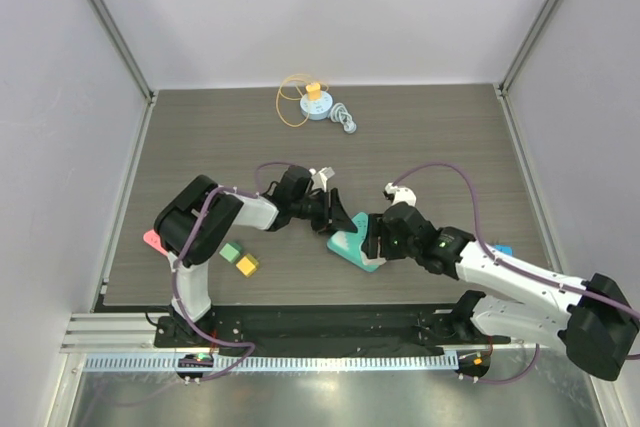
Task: Pull the plug off the socket
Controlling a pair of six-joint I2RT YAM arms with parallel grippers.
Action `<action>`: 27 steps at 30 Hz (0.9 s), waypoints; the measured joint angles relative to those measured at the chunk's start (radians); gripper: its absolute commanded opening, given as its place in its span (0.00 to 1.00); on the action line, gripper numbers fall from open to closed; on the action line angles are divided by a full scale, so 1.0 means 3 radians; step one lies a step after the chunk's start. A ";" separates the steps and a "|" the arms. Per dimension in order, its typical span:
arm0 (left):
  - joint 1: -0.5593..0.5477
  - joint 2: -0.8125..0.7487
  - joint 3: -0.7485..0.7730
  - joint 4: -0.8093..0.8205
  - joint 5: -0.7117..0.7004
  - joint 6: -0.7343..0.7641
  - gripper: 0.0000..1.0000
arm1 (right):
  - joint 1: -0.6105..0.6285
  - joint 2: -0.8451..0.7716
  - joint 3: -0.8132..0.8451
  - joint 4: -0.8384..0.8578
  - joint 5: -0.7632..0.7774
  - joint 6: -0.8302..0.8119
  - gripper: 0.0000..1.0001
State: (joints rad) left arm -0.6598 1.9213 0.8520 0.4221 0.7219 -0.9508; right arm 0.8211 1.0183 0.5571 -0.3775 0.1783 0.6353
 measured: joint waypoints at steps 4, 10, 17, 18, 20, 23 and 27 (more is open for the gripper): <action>-0.0045 -0.0028 0.0033 -0.0074 -0.0085 0.0046 0.00 | 0.0009 -0.0034 0.0004 -0.0067 0.0045 0.0079 0.01; -0.0148 -0.0093 0.0113 -0.0181 -0.0235 0.0148 0.00 | -0.0050 -0.0175 0.0000 -0.0243 0.0061 0.0172 0.01; -0.0182 -0.0159 0.0151 -0.0158 -0.0326 0.0149 0.00 | -0.0451 -0.0417 -0.0061 -0.0270 -0.0341 0.0163 0.01; -0.0184 -0.0163 0.0158 -0.0149 -0.0336 0.0142 0.00 | -0.0519 -0.0454 -0.0074 -0.0270 -0.0415 0.0159 0.01; -0.0198 -0.0169 0.0178 -0.0145 -0.0364 0.0141 0.00 | -0.0654 -0.0512 -0.0102 -0.0270 -0.0559 0.0154 0.01; -0.0210 -0.0169 0.0198 -0.0144 -0.0394 0.0142 0.00 | -0.0739 -0.0544 -0.0116 -0.0271 -0.0656 0.0137 0.01; -0.0217 -0.0169 0.0209 -0.0182 -0.0402 0.0142 0.00 | -0.0763 -0.0542 -0.0125 -0.0271 -0.0703 0.0083 0.01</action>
State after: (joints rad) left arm -0.7250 1.8706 0.9146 0.3676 0.6014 -0.9081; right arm 0.5922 0.8558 0.5198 -0.4587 -0.0326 0.6601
